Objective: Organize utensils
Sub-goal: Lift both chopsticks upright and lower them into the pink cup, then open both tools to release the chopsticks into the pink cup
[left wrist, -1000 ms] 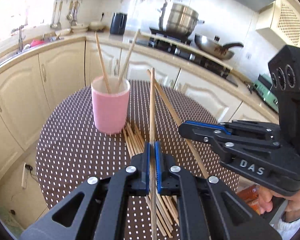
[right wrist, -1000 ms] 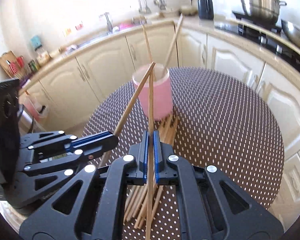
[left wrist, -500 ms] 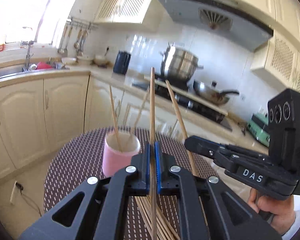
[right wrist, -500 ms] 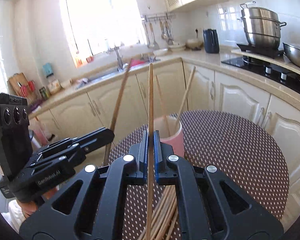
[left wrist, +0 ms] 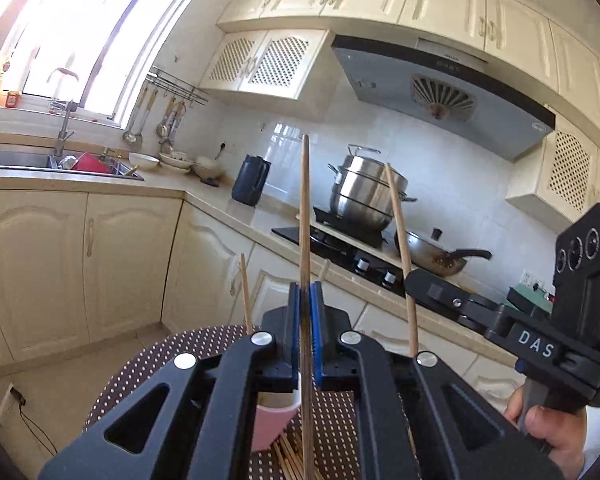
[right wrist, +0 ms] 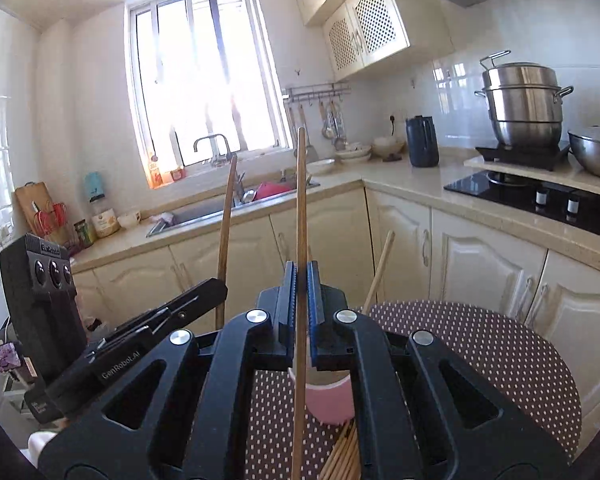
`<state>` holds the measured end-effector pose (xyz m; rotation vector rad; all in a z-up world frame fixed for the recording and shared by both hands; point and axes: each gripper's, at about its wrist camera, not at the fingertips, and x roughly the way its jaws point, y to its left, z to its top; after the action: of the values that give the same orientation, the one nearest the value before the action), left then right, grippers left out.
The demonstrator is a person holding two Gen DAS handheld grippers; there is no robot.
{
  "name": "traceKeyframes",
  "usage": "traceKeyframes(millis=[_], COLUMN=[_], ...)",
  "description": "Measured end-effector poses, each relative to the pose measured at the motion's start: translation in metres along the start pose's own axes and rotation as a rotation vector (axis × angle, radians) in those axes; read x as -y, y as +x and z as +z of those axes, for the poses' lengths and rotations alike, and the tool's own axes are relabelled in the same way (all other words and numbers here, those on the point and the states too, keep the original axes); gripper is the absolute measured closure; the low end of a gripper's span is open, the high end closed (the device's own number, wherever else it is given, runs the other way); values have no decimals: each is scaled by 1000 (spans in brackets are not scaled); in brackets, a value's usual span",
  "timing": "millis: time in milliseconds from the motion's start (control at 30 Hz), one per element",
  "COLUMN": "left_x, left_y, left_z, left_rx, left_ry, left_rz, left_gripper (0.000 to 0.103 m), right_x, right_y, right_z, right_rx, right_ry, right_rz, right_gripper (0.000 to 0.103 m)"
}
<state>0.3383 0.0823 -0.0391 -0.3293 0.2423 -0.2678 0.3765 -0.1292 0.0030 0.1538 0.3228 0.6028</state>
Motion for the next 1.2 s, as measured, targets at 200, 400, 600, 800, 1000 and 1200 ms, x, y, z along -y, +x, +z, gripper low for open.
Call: traceKeyframes(millis=[200,400,600,800,1000,1200], left_x=[-6,-4,-3,-10,-10,-12], left_y=[30,58,84,88,86,89], left_z=[7,9,1,0,4,-11], left_rx=[61,111,125,137,144,112], left_ry=[-11,28,78,70,76,77], left_rz=[17,84,138,157,148,154], left_gripper=[98,98,98,97,98,97], right_x=[4,13,27,41,43,40], right_y=[26,51,71,85,88,87], right_z=[1,-5,-17,-30,-35,-46], right_rx=[93,178,212,208,205,181], right_ry=[-19,-30,-19,8,9,-10], right_rz=[-16,-40,-45,-47,-30,-22], right_gripper=[98,98,97,98,97,97])
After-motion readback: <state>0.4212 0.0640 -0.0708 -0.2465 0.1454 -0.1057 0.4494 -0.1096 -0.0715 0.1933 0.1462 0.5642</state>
